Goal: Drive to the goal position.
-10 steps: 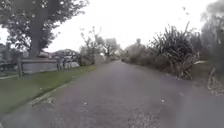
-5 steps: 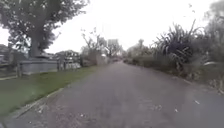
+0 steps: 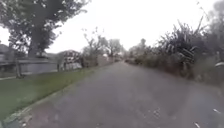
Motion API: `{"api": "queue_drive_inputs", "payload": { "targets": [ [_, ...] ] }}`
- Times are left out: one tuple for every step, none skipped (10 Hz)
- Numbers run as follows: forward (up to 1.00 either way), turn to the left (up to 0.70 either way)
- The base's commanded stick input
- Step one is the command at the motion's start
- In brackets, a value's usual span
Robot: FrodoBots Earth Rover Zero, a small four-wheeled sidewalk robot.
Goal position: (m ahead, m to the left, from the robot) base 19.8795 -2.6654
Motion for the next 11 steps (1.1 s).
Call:
{"api": "queue_drive_inputs", "payload": {
  "targets": [
    [0.7,-0.14],
    [0.7,-0.14],
    [0.7,-0.14],
    [0.7,-0.14],
    [0.7,-0.14],
    [0.7,-0.14],
    [0.7,-0.14],
    [0.7,-0.14],
    [0.7,-0.14],
    [0.7,-0.14],
    [0.7,-0.14]
  ]
}}
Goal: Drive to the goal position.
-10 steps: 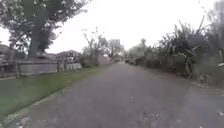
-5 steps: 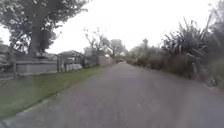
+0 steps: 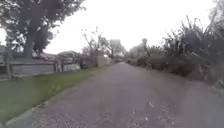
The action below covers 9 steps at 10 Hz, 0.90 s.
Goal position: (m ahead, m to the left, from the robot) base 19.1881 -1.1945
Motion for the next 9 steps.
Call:
{"api": "queue_drive_inputs", "payload": {
  "targets": [
    [0.7,-0.14],
    [0.7,-0.14],
    [0.7,-0.14],
    [0.7,-0.14],
    [0.7,-0.14],
    [0.7,-0.14],
    [0.7,-0.14],
    [0.7,-0.14],
    [0.7,-0.14]
  ]
}}
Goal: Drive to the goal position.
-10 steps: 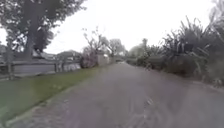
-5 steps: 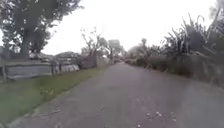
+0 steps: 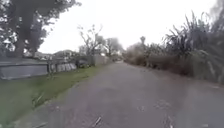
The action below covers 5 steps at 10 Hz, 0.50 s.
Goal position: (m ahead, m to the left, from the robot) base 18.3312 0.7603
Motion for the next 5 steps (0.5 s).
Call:
{"api": "queue_drive_inputs", "payload": {
  "targets": [
    [0.7,-0.14],
    [0.7,-0.14],
    [0.7,-0.14],
    [0.7,-0.14],
    [0.7,-0.14]
  ]
}}
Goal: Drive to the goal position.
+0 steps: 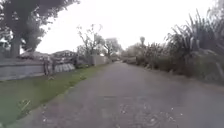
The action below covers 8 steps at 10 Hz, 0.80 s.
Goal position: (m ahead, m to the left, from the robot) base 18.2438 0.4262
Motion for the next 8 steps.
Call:
{"api": "queue_drive_inputs", "payload": {
  "targets": [
    [0.7,-0.14],
    [0.7,-0.1],
    [0.7,-0.07],
    [0.7,-0.03],
    [0.7,0.0],
    [0.7,0.0],
    [0.7,0.0],
    [0.7,0.0]
  ]
}}
